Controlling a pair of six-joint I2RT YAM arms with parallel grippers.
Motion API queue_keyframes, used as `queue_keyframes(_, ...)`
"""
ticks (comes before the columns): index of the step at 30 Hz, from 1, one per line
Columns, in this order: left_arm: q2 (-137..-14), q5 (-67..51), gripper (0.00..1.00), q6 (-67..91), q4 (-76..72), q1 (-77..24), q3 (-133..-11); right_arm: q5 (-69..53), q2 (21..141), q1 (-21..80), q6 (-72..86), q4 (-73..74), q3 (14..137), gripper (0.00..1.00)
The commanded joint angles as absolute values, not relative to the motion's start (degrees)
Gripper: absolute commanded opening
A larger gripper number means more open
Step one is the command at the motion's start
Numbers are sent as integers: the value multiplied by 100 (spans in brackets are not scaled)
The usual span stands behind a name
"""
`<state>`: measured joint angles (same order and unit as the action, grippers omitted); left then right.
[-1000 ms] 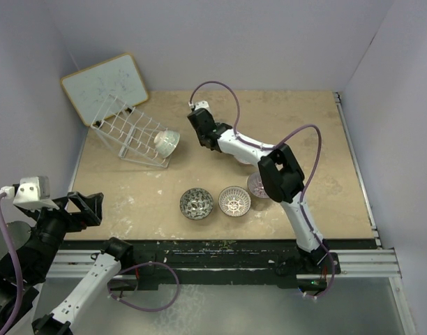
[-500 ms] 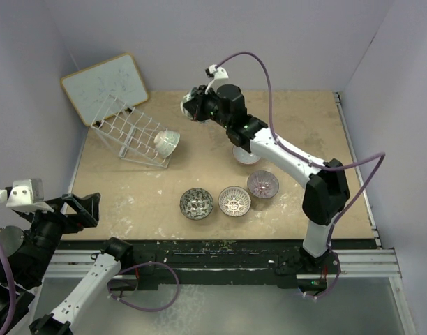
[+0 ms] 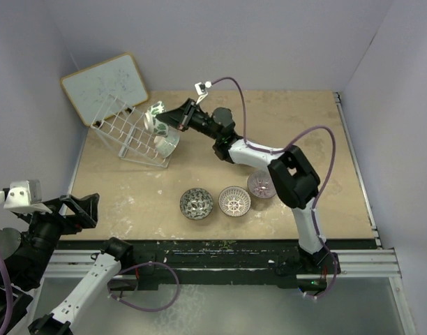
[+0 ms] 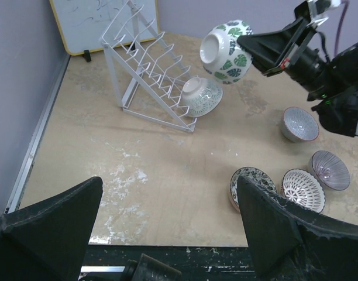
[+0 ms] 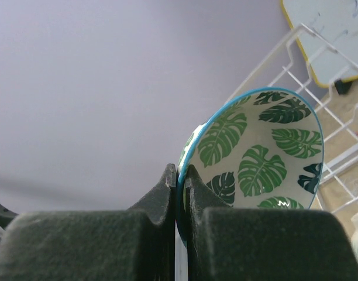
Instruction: Load the bowls into the dish rack
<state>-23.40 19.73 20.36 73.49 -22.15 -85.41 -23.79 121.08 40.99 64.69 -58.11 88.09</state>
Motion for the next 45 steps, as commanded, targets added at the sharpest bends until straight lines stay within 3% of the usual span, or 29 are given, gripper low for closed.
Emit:
queue_keyframes(1,-2448,2000,99,2001,7370,-2197,-8752,-2035,12139,4113,7638,-7769,8902,0)
queue_keyframes(15,-2372,2039,99,1992,7455,-2204,-8710,-1473,13230,4296,9005,-8848,9193,0)
queue_keyframes(33,-2342,2065,99,1976,7534,-2206,-8781,-160,13076,4531,9255,-8627,8342,0)
queue_keyframes(45,-2341,2143,99,1960,7603,-2248,-8798,-133,13324,4526,9269,-8317,8604,0)
